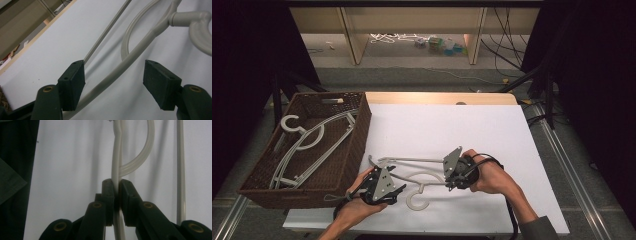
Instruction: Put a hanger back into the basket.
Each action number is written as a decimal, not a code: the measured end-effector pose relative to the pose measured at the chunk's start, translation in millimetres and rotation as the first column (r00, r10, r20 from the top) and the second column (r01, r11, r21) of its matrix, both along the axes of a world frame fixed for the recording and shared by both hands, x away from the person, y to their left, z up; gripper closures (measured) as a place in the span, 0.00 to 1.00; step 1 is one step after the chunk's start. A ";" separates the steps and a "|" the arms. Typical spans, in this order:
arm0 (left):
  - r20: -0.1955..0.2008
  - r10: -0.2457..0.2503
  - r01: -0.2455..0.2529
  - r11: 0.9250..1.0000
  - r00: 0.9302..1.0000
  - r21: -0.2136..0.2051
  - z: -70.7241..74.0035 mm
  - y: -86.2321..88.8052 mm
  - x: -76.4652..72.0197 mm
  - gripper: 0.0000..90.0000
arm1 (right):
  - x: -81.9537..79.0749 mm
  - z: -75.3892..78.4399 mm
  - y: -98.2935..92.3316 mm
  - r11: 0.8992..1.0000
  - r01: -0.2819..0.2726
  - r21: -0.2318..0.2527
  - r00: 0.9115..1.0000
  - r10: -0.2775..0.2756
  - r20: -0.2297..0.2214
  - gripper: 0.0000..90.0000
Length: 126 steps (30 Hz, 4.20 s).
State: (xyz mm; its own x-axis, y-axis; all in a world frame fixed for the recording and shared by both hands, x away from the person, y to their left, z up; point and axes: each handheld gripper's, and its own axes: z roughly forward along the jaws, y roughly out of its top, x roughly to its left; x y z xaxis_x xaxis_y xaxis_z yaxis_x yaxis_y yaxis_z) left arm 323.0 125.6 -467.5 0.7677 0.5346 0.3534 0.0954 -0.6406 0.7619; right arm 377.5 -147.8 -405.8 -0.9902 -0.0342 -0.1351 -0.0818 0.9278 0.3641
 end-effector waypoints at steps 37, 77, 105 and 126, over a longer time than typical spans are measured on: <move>0.137 -0.343 0.304 0.921 0.929 0.244 24.7 -29.8 2.1 0.87 | 5.3 16.0 -21.7 0.994 0.062 0.094 0.998 -0.060 -0.023 0.85; -0.220 -0.026 -0.032 0.966 0.975 -0.257 45.6 14.5 19.4 0.88 | -29.5 35.0 -39.4 0.585 0.477 0.656 0.782 -0.624 -0.012 0.21; -0.292 -0.035 -0.108 0.883 0.956 -0.458 64.8 41.6 5.7 0.88 | -58.3 -4.9 -66.8 0.407 0.466 0.786 0.736 -0.671 -0.088 0.19; -0.306 0.009 -0.196 0.785 0.952 -0.587 115.8 112.1 2.5 0.88 | -75.4 -14.3 -69.7 0.431 0.478 0.766 0.740 -0.667 -0.087 0.19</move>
State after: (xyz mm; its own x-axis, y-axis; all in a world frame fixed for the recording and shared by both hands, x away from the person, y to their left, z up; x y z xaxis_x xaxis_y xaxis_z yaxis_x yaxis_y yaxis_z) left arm 325.5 237.7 -351.7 0.7092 0.6452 -0.2841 0.3955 -0.0305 0.9180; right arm 302.1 -217.5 -420.1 -0.6855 0.7276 -0.0262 0.2103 0.2324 0.9496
